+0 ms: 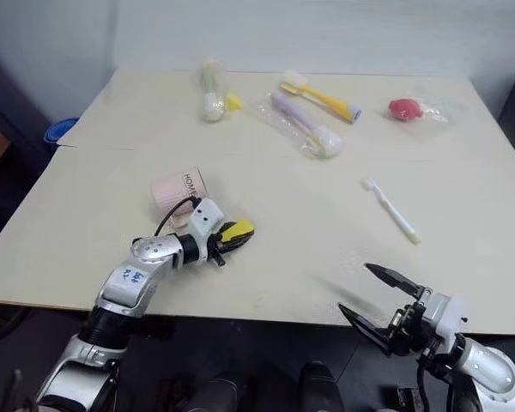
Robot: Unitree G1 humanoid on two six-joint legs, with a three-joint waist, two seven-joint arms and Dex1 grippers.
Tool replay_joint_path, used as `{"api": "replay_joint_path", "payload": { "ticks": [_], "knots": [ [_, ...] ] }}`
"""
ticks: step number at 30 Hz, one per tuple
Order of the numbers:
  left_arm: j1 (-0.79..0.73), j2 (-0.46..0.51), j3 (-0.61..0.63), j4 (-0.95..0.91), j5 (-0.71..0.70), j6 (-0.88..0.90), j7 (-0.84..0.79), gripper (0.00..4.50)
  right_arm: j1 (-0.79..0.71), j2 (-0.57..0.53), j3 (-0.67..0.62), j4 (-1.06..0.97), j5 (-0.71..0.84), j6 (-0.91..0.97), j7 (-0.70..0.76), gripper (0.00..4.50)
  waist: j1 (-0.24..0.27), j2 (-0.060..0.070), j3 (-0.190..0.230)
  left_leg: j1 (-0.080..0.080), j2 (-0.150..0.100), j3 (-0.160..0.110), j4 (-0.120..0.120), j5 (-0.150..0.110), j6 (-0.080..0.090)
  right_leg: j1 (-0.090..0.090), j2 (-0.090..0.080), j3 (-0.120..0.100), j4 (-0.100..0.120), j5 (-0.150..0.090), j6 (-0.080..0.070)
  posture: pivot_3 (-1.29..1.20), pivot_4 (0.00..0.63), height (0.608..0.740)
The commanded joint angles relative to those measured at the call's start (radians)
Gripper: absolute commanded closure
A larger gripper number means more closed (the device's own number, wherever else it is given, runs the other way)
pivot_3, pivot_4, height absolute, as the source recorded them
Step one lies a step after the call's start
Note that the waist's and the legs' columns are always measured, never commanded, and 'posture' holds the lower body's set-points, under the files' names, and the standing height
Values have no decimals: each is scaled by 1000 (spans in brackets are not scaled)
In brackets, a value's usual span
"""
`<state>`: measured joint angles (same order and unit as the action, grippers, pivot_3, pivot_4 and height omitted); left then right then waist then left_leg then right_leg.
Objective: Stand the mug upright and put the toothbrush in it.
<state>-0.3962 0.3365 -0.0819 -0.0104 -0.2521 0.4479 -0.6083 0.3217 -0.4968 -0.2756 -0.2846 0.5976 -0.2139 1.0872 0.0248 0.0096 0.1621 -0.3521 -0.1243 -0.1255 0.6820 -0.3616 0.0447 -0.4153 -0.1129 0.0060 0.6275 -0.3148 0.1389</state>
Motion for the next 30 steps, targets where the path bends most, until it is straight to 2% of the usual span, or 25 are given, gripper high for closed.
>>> {"api": "replay_joint_path", "payload": {
  "ticks": [1,4,8,11,15,17,21,25,26,30],
  "knots": [
    [49,3,209,-148,-201,-151,-102,3053,-53,-30,48,-108,33,57,-9,0,1,-1,1,-1,0,0,0,0,0,0,0,0,0,0,0,0,150,740],
    [110,62,386,-216,-288,-103,-50,3053,-154,-11,122,-145,27,75,-22,0,-6,-1,1,0,1,-1,1,0,-1,0,0,0,-1,0,0,0,150,740],
    [168,170,576,-167,-275,-3,103,3053,-312,37,210,-123,10,104,-57,0,-3,0,0,1,2,-2,0,-1,-2,0,2,0,-1,0,-1,0,150,740],
    [167,233,639,-22,-169,72,293,3053,-424,83,253,-69,-22,103,-84,0,3,-1,0,1,0,-3,0,-1,-1,0,2,0,0,0,-1,0,150,740],
    [164,278,639,175,-114,35,318,3053,-528,140,287,12,-71,73,-106,0,4,-1,0,1,-2,-6,0,0,-1,0,4,-1,1,0,-1,0,150,740],
    [166,292,616,241,-102,2,277,2352,-559,154,296,33,-78,72,-112,0,4,-1,0,0,-3,-8,0,0,-1,1,3,-2,2,0,-1,0,150,740],
    [153,326,626,271,-109,-4,247,1247,-575,142,290,30,-64,85,-104,0,-4,-2,0,-1,-4,-9,0,-1,0,1,2,-4,2,0,-2,0,150,740],
    [206,446,648,300,-74,-69,156,190,-534,58,232,-2,-28,117,-73,0,-11,-2,0,-1,-3,-9,-1,-1,0,1,0,-3,2,0,-2,0,150,740],
    [215,468,658,307,-86,-96,111,77,-521,38,216,-11,-19,124,-69,0,-13,-2,0,-1,-2,-9,-1,-1,0,1,1,-3,2,0,-2,0,150,740],
    [239,588,671,329,-134,-234,-160,77,-424,-72,128,-39,16,146,-21,0,-15,-2,0,-1,-2,-9,-2,-1,-1,1,0,-3,1,0,-2,0,150,740]
  ]
}}
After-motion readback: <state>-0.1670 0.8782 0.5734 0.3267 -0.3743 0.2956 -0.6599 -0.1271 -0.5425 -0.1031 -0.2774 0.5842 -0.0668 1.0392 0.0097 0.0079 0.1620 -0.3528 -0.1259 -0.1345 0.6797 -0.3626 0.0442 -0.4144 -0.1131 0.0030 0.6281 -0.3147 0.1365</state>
